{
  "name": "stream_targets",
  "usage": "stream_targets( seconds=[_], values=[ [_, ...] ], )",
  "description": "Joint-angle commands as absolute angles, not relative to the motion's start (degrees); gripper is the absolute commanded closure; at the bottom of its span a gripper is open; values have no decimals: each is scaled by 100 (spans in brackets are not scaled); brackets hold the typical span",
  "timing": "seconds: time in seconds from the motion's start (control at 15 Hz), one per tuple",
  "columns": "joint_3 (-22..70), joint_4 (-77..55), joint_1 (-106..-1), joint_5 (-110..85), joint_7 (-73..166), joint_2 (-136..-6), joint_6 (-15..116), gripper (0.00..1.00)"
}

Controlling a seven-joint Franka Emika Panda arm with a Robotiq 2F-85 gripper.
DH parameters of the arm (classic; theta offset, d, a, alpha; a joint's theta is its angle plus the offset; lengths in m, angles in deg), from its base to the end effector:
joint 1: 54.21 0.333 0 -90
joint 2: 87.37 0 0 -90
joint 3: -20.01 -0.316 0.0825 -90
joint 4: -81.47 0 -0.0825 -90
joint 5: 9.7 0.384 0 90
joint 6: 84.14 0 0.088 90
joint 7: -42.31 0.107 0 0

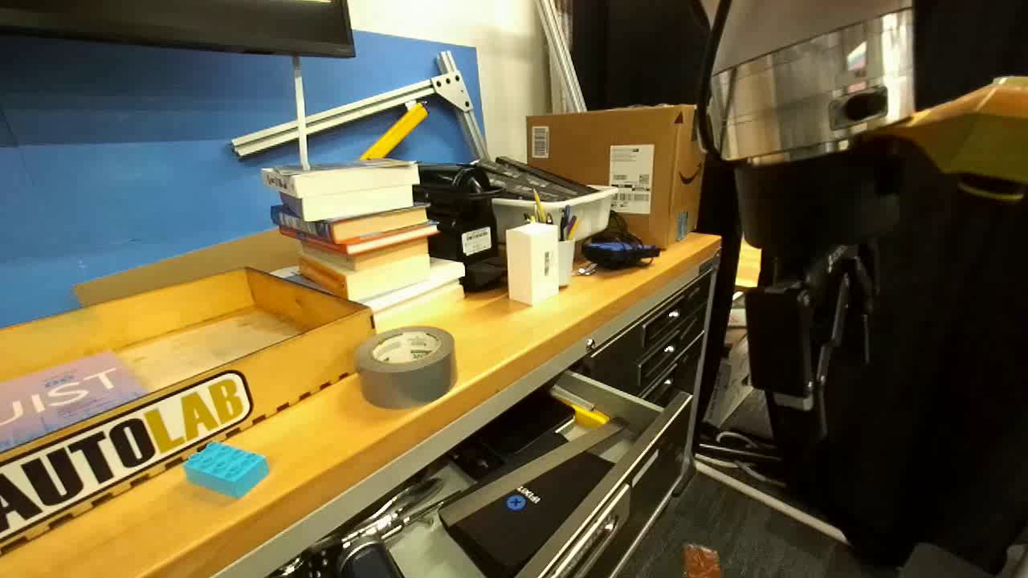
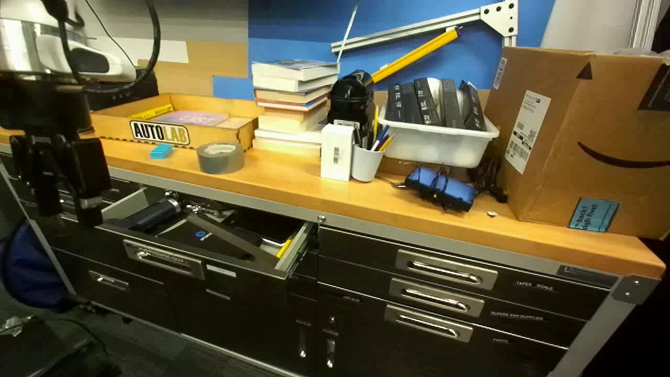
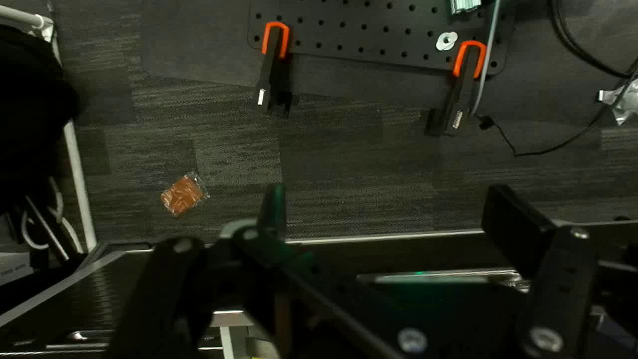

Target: Pick up the blue object from the counter and put it in the open drawer and close it

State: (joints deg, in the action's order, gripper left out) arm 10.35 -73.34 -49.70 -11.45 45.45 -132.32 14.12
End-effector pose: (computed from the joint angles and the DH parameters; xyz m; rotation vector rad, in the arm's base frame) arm 0.2822 0.0665 0.4371 2.9480 0.2050 -0.2815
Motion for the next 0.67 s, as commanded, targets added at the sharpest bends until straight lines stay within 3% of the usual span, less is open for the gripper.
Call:
stream_targets(
  seconds=[0.0, 0.33, 0.6],
  values=[
    [1109, -7324, -4883, -1191, 4597, -13221, 1405, 0],
    [1109, -7320, -4883, -1190, 4597, -13228, 1406, 0],
    [856, -6528, -4828, -1203, 4696, -12150, 1949, 0]
  ],
)
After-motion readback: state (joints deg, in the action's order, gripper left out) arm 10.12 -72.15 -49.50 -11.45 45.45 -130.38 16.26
